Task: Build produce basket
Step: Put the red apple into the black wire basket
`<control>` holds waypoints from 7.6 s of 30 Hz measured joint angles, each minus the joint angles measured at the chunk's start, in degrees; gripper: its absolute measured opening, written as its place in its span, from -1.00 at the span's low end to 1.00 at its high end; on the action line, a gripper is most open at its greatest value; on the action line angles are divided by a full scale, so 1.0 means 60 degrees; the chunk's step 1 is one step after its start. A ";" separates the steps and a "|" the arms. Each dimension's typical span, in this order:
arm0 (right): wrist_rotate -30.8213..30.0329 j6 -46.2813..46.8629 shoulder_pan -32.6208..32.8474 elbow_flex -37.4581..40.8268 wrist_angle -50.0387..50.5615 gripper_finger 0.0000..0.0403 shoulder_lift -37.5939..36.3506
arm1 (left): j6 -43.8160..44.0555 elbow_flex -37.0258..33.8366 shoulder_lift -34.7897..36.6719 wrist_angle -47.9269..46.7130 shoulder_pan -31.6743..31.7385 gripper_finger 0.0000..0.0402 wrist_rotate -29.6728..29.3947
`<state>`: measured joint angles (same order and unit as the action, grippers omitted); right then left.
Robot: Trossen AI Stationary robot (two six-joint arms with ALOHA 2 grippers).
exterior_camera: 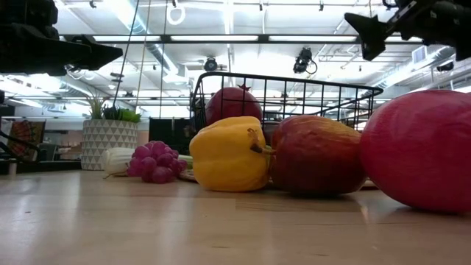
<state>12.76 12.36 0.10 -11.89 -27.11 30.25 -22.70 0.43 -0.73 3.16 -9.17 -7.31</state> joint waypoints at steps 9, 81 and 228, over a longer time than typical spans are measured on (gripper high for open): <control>-0.2014 -0.0842 0.2378 -0.1085 0.1207 0.59 0.2143 | 0.0000 0.0000 0.0000 0.0000 -0.0001 0.99 0.0000; -0.3171 -0.0737 0.7808 -0.5275 0.8151 0.45 0.9836 | 0.0000 0.0000 -0.0004 0.0004 -0.0004 0.99 0.0000; -0.2692 -1.4059 0.3449 -0.6941 0.7042 0.56 0.4786 | 0.0000 -0.0004 -0.0003 0.0001 -0.0002 0.99 0.0001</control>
<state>-3.39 -71.99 20.79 -53.54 15.14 58.97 -22.70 0.40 -0.75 3.16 -9.18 -7.30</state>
